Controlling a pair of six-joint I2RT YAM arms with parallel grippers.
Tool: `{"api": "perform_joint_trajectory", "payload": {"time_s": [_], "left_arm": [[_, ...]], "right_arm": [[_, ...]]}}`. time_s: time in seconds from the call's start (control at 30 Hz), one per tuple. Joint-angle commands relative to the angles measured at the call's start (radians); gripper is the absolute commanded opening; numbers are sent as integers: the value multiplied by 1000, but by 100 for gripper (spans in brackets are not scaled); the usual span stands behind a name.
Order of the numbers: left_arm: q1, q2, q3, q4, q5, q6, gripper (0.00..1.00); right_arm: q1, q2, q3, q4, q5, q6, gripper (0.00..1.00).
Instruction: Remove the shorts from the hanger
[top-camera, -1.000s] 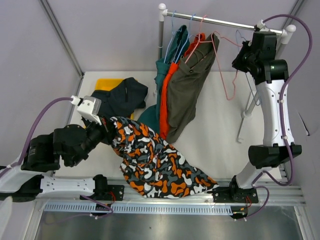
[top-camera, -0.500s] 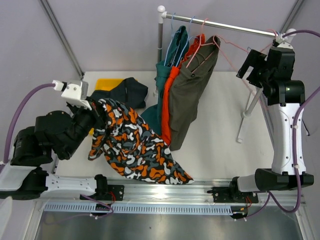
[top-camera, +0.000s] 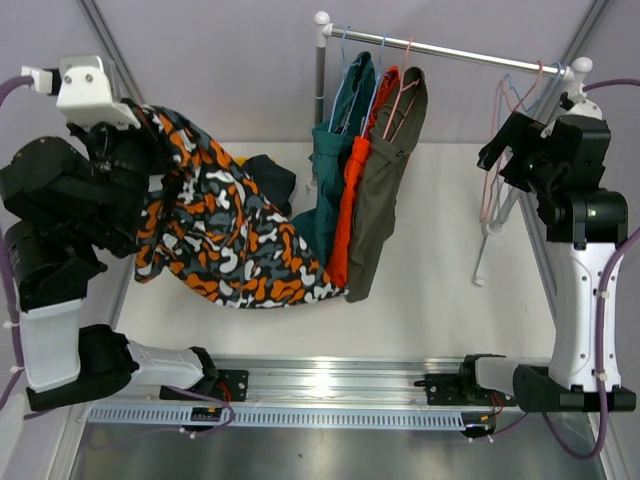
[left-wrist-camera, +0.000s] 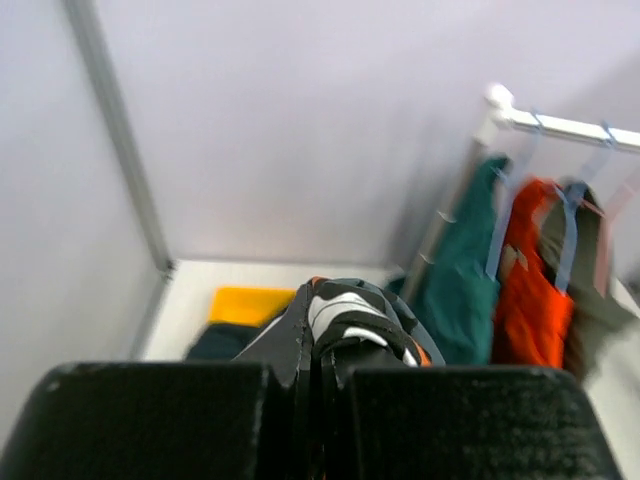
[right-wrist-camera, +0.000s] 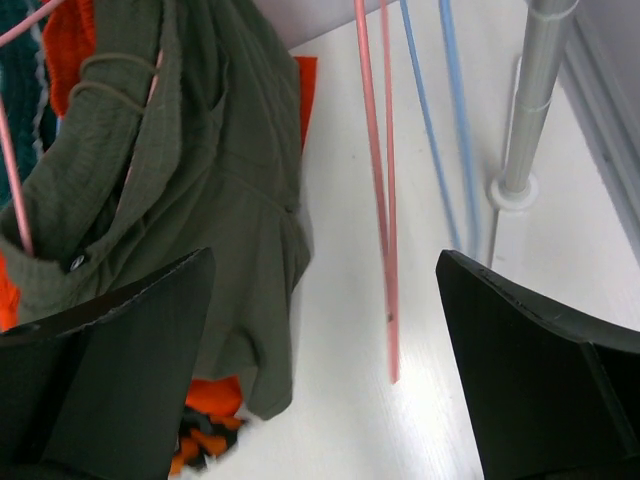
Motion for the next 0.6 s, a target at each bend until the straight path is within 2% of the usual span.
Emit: {"api": "perform_joint_trajectory", "payload": {"time_s": [0.0, 0.03, 0.2, 0.27, 0.3, 0.33, 0.37, 0.4, 0.43, 0.5, 0.57], "left_arm": [[84, 84, 65, 176, -28, 255, 0], [103, 98, 59, 260, -59, 285, 0], [259, 209, 128, 466, -166, 465, 0], [329, 270, 140, 646, -198, 559, 0], [351, 293, 137, 726, -211, 670, 0], [401, 333, 134, 862, -221, 714, 0], [431, 354, 140, 880, -229, 737, 0], [458, 376, 200, 865, -225, 669, 0], [484, 394, 217, 763, -213, 617, 0], [551, 448, 241, 707, -183, 529, 0], [598, 509, 249, 705, -171, 518, 0]], "right_arm": [[-4, -90, -63, 20, -52, 24, 99], [-2, -127, -85, 29, -59, 27, 99], [-4, -219, -198, 42, -113, 42, 99], [-2, -239, -250, 53, -145, 56, 99], [-4, -258, -266, 62, -179, 62, 99], [-4, -265, -296, 66, -193, 71, 99], [-2, -273, -313, 71, -210, 77, 99], [-4, -291, -332, 97, -251, 81, 99], [-2, -304, -376, 114, -271, 87, 100], [-4, -346, -424, 173, -338, 100, 99], [-1, -376, -499, 215, -381, 107, 99]]}}
